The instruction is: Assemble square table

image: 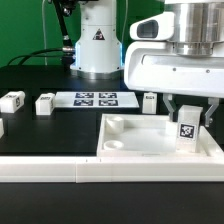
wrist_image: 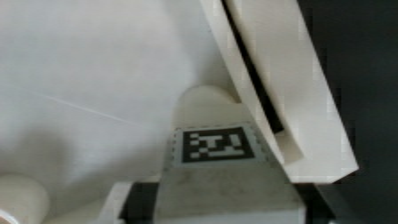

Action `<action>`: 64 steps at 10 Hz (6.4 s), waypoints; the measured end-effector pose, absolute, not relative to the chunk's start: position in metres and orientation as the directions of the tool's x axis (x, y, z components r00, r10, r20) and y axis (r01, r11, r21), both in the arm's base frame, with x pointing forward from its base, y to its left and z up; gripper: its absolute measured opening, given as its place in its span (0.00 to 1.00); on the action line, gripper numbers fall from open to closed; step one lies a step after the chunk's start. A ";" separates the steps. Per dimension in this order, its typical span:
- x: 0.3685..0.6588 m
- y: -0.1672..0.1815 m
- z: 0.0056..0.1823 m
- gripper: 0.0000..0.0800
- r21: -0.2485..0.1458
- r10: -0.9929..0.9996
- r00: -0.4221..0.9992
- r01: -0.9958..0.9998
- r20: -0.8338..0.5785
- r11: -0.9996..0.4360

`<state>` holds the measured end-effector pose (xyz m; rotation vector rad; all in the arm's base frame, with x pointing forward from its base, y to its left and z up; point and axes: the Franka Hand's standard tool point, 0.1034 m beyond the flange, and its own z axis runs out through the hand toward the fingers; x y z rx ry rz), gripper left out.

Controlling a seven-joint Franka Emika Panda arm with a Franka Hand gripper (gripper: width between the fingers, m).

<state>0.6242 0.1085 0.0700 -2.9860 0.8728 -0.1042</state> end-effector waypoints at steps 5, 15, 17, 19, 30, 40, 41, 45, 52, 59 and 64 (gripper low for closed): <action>0.624 0.098 0.070 0.38 -0.036 -0.632 0.773 -0.631 0.059 -0.775; 0.618 0.094 0.103 0.81 -0.025 -0.206 0.978 -0.205 0.043 -0.978; 0.618 0.085 0.109 0.81 -0.029 -0.192 0.980 -0.191 0.044 -0.981; 0.616 0.087 0.106 0.81 -0.027 -0.189 0.981 -0.188 0.039 -0.982; 0.495 0.094 0.084 0.81 -0.041 -0.109 0.992 -0.107 0.061 -0.993; 0.418 0.100 0.063 0.81 -0.025 -0.060 0.998 -0.060 0.019 -0.998; 0.411 0.100 0.062 0.81 -0.023 -0.058 0.998 -0.057 0.010 -0.998; 0.404 0.099 0.060 0.81 -0.020 -0.054 0.999 -0.054 0.001 -0.998; 0.399 0.097 0.059 0.81 0.005 -0.070 0.961 -0.071 -0.266 -0.997; 0.394 0.091 0.053 0.81 0.043 -0.071 0.777 -0.057 -0.626 -0.997; 0.391 0.090 0.041 0.81 0.005 -0.079 0.718 -0.104 -0.692 -0.995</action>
Offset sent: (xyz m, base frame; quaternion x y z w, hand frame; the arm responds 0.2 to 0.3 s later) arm 0.0000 0.0000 0.0000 0.0000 0.0000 0.1296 0.9916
